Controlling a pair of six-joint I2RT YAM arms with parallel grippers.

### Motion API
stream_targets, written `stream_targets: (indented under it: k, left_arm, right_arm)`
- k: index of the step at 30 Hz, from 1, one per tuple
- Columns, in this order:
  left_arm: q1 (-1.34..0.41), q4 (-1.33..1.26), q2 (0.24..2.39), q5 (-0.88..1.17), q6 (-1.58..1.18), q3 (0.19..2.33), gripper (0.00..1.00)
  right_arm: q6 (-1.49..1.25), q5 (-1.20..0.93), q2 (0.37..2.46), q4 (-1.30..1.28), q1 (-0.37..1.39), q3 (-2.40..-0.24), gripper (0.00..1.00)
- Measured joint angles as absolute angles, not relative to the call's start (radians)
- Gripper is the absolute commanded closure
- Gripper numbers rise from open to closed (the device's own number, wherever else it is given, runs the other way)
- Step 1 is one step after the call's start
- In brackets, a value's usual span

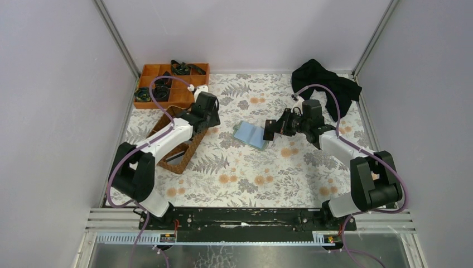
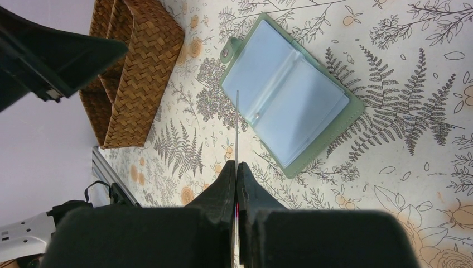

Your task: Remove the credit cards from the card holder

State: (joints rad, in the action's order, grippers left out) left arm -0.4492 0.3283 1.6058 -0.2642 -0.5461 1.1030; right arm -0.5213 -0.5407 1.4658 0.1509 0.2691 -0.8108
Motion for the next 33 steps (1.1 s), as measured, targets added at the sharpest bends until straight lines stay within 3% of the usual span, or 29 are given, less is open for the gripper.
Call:
stream_targets:
  k: [2, 5, 6, 11, 21, 33]
  left_arm:
    - [-0.449, 0.323, 1.586, -0.282, -0.556, 1.115, 0.51]
    - [-0.443, 0.297, 1.578, -0.313, -0.601, 1.106, 0.66]
    - [-0.437, 0.288, 1.578, -0.323, -0.624, 1.098, 0.66]
    - [-0.402, 0.265, 1.574, -0.407, -0.745, 1.028, 0.31]
    - [-0.379, 0.184, 1.531, -0.499, -0.938, 0.978, 0.32]
    - [-0.335, 0.180, 1.684, -0.523, -1.124, 1.044, 0.33]
  right_arm:
    - [-0.521, -0.541, 1.469, 0.150, 0.269, -0.811, 1.00]
    - [-0.521, -0.541, 1.469, 0.151, 0.269, -0.811, 1.00]
    - [-0.521, -0.541, 1.469, 0.150, 0.268, -0.811, 1.00]
    - [-0.518, -0.539, 1.469, 0.148, 0.267, -0.811, 1.00]
    - [-0.516, -0.540, 1.469, 0.148, 0.266, -0.811, 1.00]
    - [-0.515, -0.540, 1.469, 0.148, 0.253, -0.811, 1.00]
